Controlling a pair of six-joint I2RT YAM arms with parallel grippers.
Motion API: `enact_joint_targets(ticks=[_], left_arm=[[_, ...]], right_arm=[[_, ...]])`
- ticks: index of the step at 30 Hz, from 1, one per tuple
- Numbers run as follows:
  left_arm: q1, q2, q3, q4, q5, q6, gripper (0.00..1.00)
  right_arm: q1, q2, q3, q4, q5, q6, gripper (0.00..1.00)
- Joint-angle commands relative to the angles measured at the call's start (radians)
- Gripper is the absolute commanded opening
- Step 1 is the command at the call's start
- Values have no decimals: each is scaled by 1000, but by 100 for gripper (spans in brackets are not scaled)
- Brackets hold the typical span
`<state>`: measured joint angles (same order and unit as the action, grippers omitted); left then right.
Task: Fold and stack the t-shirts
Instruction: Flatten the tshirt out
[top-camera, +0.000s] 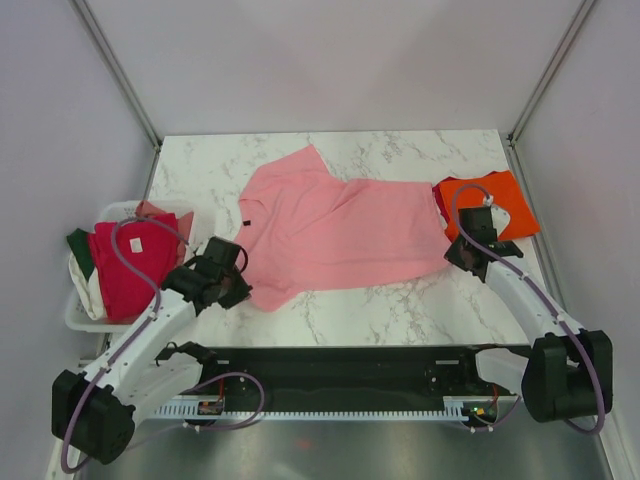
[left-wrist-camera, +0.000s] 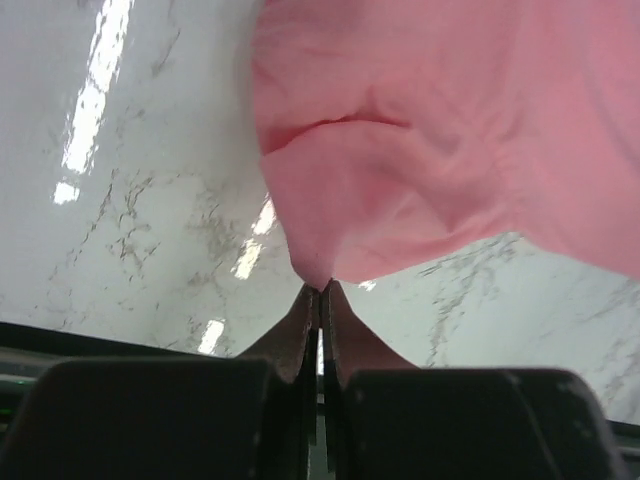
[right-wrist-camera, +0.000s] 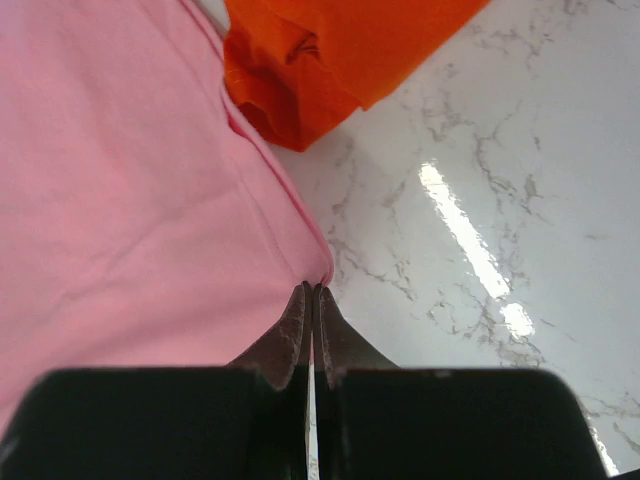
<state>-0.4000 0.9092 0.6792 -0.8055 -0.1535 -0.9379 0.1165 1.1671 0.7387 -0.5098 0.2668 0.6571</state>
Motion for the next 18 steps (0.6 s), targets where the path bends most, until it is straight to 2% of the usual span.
enact_joint_targets(ticks=[1, 6, 9, 12, 13, 16, 18], left_arm=[[-22, 8, -44, 55, 40, -52, 2], [-20, -10, -15, 48, -6, -19, 2], [6, 28, 28, 16, -37, 1, 2], [128, 79, 48, 18, 5, 46, 2], [207, 89, 45, 25, 44, 77, 2], [311, 94, 54, 26, 26, 106, 2], [348, 65, 54, 25, 22, 99, 2]], right_arm=[[-50, -46, -22, -10, 29, -13, 0], [-77, -64, -44, -6, 23, -33, 0], [-75, -52, -79, 28, -45, -39, 0], [-69, -43, -131, 88, -122, -31, 0], [-60, -41, -139, 99, -133, -24, 0], [-22, -15, -144, 123, -130, -10, 0], [49, 9, -134, 138, -117, 21, 0]])
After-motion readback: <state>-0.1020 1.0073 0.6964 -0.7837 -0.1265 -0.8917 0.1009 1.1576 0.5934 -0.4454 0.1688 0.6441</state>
